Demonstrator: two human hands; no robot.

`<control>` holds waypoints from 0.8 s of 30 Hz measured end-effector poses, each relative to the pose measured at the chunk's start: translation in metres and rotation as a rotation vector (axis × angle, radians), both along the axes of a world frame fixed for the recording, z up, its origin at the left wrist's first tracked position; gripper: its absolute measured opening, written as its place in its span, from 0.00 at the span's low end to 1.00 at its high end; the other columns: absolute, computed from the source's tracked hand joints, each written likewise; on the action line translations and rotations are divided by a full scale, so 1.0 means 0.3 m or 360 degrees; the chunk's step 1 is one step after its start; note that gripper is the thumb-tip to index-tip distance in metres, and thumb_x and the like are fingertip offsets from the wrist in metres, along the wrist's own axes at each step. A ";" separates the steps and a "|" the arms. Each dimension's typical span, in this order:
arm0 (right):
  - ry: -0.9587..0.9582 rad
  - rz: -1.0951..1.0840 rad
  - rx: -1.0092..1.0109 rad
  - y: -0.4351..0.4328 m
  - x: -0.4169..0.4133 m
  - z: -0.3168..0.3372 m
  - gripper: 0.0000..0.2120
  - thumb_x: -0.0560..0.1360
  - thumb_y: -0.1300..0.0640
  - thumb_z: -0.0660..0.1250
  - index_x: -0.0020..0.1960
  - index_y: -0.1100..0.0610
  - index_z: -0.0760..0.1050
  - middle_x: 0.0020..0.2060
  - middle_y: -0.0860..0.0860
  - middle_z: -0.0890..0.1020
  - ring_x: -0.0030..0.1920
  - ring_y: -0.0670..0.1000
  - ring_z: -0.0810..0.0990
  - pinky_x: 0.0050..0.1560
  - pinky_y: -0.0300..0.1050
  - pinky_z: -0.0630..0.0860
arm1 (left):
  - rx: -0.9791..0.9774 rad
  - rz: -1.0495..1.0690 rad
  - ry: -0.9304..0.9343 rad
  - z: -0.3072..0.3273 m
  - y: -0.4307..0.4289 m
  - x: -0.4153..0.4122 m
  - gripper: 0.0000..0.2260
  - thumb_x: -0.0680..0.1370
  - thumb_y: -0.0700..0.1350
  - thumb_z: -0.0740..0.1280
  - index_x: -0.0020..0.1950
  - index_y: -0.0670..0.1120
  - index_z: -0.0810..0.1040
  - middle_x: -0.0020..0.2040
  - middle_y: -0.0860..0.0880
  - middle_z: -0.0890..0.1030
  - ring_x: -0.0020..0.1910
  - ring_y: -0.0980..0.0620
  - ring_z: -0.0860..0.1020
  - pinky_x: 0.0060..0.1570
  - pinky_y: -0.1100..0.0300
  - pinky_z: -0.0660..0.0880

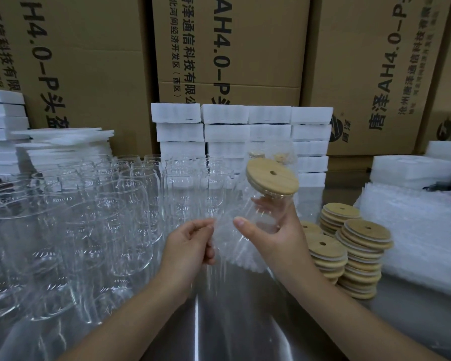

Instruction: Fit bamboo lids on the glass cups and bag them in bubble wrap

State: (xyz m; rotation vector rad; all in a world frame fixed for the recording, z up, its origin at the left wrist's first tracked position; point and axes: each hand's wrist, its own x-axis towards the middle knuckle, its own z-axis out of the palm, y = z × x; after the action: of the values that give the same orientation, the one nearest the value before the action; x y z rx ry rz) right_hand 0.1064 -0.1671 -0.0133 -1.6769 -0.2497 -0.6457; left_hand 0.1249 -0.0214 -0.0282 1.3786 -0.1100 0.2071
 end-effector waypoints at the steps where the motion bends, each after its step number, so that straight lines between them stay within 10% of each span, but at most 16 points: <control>1: 0.0011 -0.0019 -0.0059 0.001 -0.001 -0.003 0.31 0.58 0.39 0.79 0.55 0.42 0.68 0.53 0.39 0.77 0.54 0.38 0.75 0.55 0.42 0.75 | 0.0033 0.0036 -0.0064 -0.001 0.002 -0.001 0.07 0.80 0.35 0.63 0.51 0.43 0.80 0.23 0.53 0.71 0.21 0.59 0.70 0.22 0.66 0.70; 9: 0.0001 -0.0048 -0.0172 0.002 -0.010 -0.004 0.30 0.56 0.31 0.69 0.54 0.37 0.66 0.54 0.36 0.75 0.55 0.37 0.72 0.49 0.35 0.68 | 0.0046 0.0039 -0.0423 0.016 0.020 -0.009 0.09 0.78 0.47 0.65 0.58 0.56 0.77 0.37 0.56 0.82 0.40 0.62 0.80 0.48 0.64 0.74; 15: 0.0037 -0.0044 0.0073 -0.003 0.009 -0.003 0.28 0.57 0.34 0.72 0.54 0.40 0.69 0.52 0.40 0.77 0.51 0.43 0.76 0.48 0.38 0.71 | 0.0730 -0.0290 -0.0623 -0.030 0.012 -0.027 0.50 0.55 0.63 0.79 0.70 0.73 0.53 0.68 0.66 0.69 0.65 0.69 0.70 0.61 0.67 0.72; 19: 0.0099 0.0064 0.0147 0.004 0.011 -0.011 0.27 0.58 0.32 0.71 0.52 0.39 0.69 0.53 0.41 0.77 0.53 0.47 0.76 0.54 0.44 0.74 | 0.0855 -0.0214 -0.0686 -0.038 -0.002 -0.021 0.55 0.58 0.56 0.81 0.71 0.72 0.45 0.74 0.64 0.62 0.72 0.65 0.64 0.70 0.54 0.68; 24: 0.0122 0.0116 0.0023 0.017 -0.003 -0.008 0.25 0.60 0.33 0.68 0.55 0.37 0.68 0.52 0.36 0.75 0.51 0.35 0.73 0.44 0.27 0.69 | 0.0793 0.0020 -0.0696 -0.053 0.002 -0.005 0.57 0.59 0.51 0.83 0.69 0.70 0.43 0.65 0.75 0.54 0.63 0.84 0.53 0.56 0.85 0.58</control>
State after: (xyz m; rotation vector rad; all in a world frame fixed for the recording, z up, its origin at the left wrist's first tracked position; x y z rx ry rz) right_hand 0.1054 -0.1621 -0.0157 -1.6675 -0.2495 -0.5267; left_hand 0.1234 -0.0208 -0.0439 1.8104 -0.5465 0.5165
